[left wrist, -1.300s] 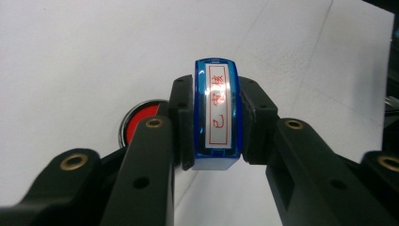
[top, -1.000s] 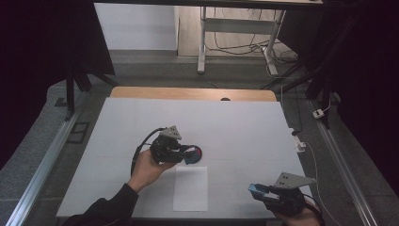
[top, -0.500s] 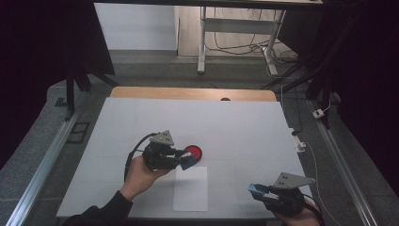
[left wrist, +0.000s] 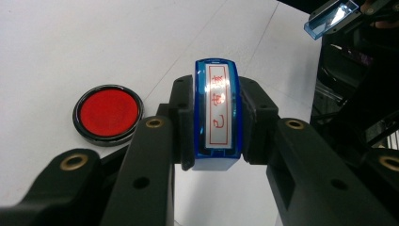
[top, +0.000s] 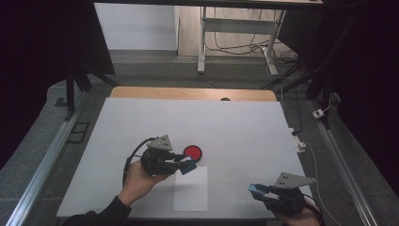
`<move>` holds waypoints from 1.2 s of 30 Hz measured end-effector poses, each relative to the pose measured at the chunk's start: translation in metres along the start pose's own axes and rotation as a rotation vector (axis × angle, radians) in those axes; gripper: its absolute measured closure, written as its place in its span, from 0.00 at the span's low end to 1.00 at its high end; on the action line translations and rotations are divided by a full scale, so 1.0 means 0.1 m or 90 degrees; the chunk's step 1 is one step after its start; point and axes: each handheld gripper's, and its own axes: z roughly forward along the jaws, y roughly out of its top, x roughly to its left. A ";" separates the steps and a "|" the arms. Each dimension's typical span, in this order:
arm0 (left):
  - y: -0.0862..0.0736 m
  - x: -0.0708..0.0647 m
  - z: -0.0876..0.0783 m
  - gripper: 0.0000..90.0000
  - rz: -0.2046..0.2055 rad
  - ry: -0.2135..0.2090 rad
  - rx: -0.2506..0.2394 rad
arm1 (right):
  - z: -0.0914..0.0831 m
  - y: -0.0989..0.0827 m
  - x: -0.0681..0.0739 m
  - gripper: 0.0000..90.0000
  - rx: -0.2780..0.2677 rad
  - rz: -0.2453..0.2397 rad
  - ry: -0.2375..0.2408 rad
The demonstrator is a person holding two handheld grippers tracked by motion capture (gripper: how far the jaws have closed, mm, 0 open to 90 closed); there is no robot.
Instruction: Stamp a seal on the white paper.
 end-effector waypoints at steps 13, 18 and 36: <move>-0.09 -0.11 -0.01 0.78 0.005 0.003 -0.004 | 0.00 0.00 0.00 0.76 -0.001 -0.002 0.000; -0.13 -0.16 0.04 0.78 0.013 0.002 0.006 | 0.00 0.00 0.01 0.76 0.000 -0.004 0.002; -0.26 -0.12 0.31 0.78 0.011 0.018 0.048 | 0.00 0.00 0.01 0.76 0.004 -0.009 0.004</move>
